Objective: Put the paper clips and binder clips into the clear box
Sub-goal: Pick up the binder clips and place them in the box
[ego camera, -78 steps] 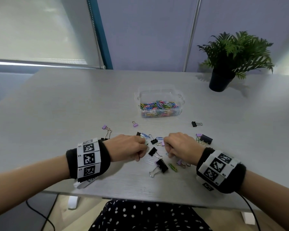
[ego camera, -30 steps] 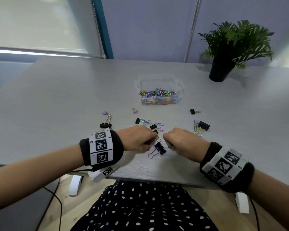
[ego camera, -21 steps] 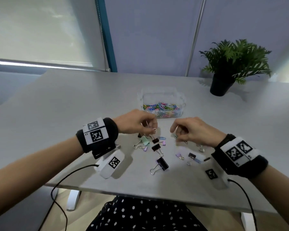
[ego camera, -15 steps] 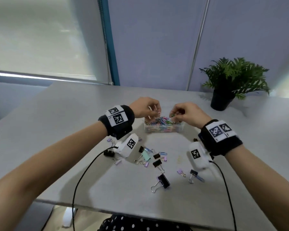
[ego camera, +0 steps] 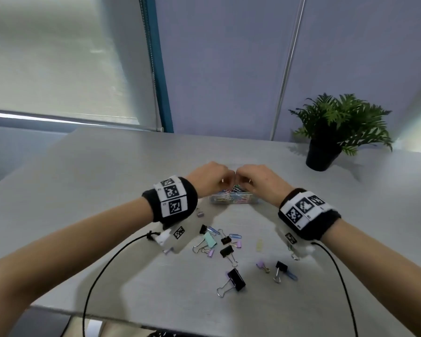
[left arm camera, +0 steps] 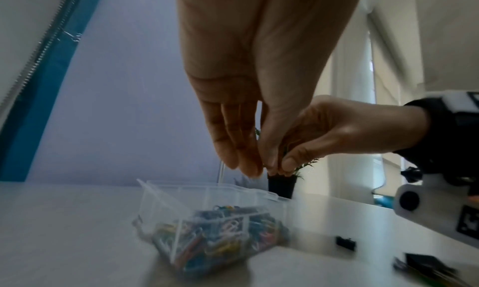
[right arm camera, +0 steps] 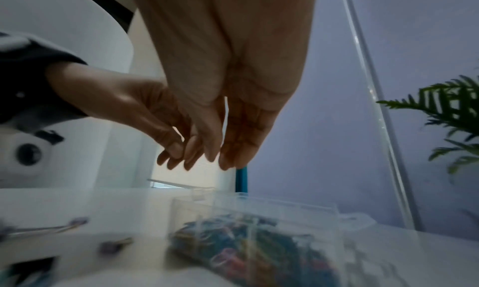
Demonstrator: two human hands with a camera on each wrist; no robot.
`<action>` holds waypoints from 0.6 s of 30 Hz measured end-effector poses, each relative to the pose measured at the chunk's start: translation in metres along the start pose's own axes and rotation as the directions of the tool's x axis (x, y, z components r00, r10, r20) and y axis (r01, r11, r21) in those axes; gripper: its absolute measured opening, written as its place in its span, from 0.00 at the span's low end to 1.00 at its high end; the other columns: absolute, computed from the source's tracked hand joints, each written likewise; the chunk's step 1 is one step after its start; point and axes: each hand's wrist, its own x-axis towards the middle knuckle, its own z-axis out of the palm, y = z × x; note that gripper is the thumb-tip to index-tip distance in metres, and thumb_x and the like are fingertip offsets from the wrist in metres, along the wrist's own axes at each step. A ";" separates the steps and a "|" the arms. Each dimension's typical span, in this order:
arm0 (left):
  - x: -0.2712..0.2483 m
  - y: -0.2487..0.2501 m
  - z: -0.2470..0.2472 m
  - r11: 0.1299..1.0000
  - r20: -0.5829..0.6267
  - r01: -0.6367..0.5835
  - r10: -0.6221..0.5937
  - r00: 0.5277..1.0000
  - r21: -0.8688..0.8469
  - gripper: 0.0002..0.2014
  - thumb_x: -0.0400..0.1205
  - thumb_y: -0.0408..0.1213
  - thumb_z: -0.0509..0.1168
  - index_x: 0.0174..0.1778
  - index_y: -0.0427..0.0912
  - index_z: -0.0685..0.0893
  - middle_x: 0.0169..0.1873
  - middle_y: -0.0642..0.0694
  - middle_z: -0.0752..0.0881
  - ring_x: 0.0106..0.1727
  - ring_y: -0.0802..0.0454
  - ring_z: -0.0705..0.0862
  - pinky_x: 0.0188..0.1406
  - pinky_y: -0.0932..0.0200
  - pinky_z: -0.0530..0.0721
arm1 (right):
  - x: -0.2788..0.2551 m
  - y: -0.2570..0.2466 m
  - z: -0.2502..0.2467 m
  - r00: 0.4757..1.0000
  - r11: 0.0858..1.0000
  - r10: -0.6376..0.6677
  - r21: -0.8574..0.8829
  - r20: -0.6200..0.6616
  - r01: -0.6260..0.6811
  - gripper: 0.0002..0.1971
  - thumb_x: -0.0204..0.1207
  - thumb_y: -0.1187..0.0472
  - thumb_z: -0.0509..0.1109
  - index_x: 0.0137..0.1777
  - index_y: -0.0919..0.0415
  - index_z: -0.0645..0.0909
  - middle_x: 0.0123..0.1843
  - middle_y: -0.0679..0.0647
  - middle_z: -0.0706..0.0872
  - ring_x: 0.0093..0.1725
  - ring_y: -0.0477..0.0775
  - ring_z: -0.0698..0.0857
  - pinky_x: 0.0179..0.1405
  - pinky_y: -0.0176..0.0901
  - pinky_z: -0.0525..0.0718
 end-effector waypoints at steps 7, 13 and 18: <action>-0.022 0.005 0.033 0.986 0.423 0.034 -0.100 0.900 0.161 0.12 0.72 0.39 0.73 0.51 0.43 0.86 0.49 0.46 0.88 0.52 0.48 0.83 0.41 0.58 0.78 | -0.028 -0.019 0.035 0.911 0.999 -0.016 -0.035 0.412 0.034 0.05 0.70 0.64 0.72 0.46 0.62 0.82 0.38 0.50 0.85 0.39 0.46 0.77 0.41 0.44 0.77; -0.023 0.001 0.042 0.984 0.426 0.025 -0.098 0.900 0.174 0.08 0.75 0.35 0.70 0.49 0.44 0.87 0.49 0.46 0.88 0.54 0.48 0.84 0.44 0.55 0.79 | -0.027 -0.015 0.049 0.897 1.000 -0.009 0.005 0.442 0.008 0.10 0.71 0.70 0.63 0.36 0.55 0.80 0.35 0.45 0.83 0.32 0.41 0.77 0.38 0.38 0.76; -0.025 -0.003 0.043 0.990 0.456 0.000 -0.064 0.888 0.139 0.08 0.77 0.33 0.66 0.51 0.42 0.85 0.50 0.44 0.88 0.54 0.46 0.83 0.51 0.53 0.81 | -0.031 -0.016 0.045 0.906 0.998 -0.045 0.064 0.422 0.020 0.14 0.71 0.70 0.62 0.31 0.50 0.73 0.35 0.49 0.86 0.30 0.40 0.76 0.30 0.26 0.70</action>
